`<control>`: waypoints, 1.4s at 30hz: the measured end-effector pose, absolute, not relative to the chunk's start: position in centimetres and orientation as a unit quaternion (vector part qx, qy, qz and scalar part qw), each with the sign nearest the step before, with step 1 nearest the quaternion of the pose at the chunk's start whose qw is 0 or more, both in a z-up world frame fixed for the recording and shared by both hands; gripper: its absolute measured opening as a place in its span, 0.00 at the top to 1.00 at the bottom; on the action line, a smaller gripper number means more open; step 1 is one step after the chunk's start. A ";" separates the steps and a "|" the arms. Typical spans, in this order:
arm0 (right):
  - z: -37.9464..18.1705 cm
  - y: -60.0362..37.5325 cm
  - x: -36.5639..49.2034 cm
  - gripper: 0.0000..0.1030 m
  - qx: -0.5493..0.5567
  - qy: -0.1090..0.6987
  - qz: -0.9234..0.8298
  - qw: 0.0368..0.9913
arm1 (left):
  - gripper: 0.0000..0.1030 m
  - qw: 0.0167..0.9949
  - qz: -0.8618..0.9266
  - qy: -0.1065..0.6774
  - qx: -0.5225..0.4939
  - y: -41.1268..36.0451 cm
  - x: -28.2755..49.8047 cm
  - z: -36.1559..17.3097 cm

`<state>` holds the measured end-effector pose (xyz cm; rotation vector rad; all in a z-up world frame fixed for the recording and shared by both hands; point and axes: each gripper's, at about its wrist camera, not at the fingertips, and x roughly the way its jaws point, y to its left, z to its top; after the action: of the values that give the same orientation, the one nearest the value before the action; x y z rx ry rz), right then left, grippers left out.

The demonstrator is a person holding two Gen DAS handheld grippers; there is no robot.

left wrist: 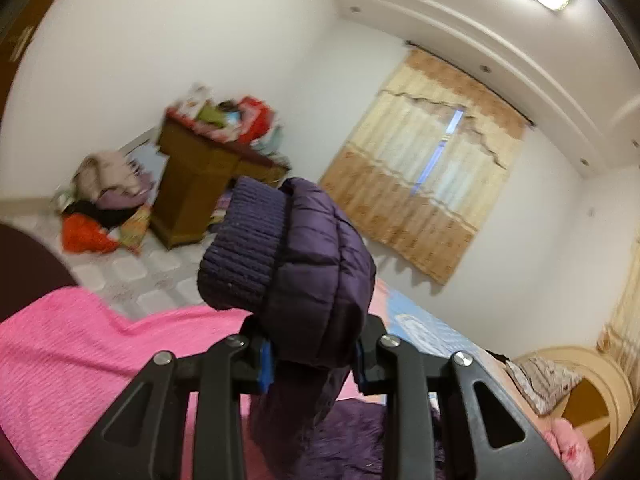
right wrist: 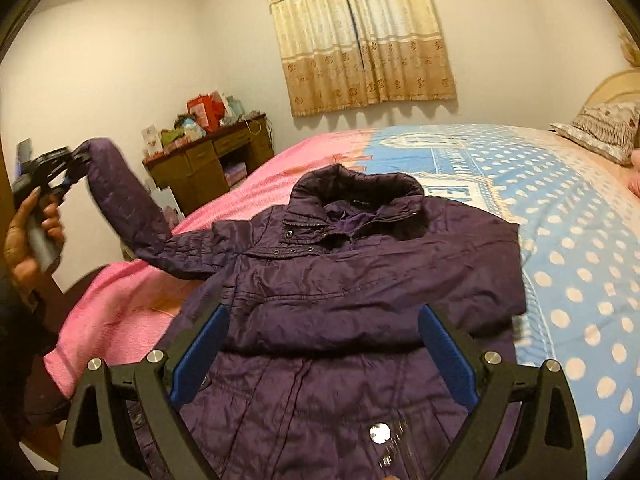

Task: Fold large clothes
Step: 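Lift the grasped sleeve up off the bed with the left tool, then fold the sleeve across the jacket front with the left tool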

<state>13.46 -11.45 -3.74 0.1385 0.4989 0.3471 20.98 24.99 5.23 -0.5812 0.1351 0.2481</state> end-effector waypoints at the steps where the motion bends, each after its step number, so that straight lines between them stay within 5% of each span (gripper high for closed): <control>1: -3.7 -11.9 12.8 0.07 0.073 0.239 0.169 0.953 | 0.71 0.952 0.112 0.062 -0.277 24.1 21.3 5.8; 10: -4.4 -15.0 9.0 0.07 0.113 0.217 0.162 0.956 | 0.71 0.977 0.036 0.054 -0.203 15.7 23.9 8.1; 25: -7.7 -18.2 7.3 0.07 0.153 0.227 0.144 0.951 | 0.68 0.979 -0.044 0.175 -0.096 -0.4 27.6 0.7; 29: -8.3 -18.6 6.9 0.07 0.158 0.224 0.139 0.952 | 0.44 0.966 -0.078 0.244 -0.044 -4.6 27.7 -0.9; 31: -8.6 -18.8 6.7 0.06 0.162 0.224 0.133 0.952 | 0.41 0.966 -0.103 0.235 -0.018 -5.7 26.3 -0.8; 33: -9.0 -19.1 6.7 0.06 0.167 0.229 0.131 0.950 | 0.15 0.968 -0.113 0.224 0.005 -6.1 24.9 -0.2; 42: -7.2 -19.6 6.2 0.06 0.139 0.216 0.117 0.959 | 0.06 0.972 0.011 0.198 0.124 2.3 23.6 -1.4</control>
<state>6.24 -19.59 -7.16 0.2813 0.4386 0.2366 23.58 2.29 -1.42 0.2500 0.3987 0.0214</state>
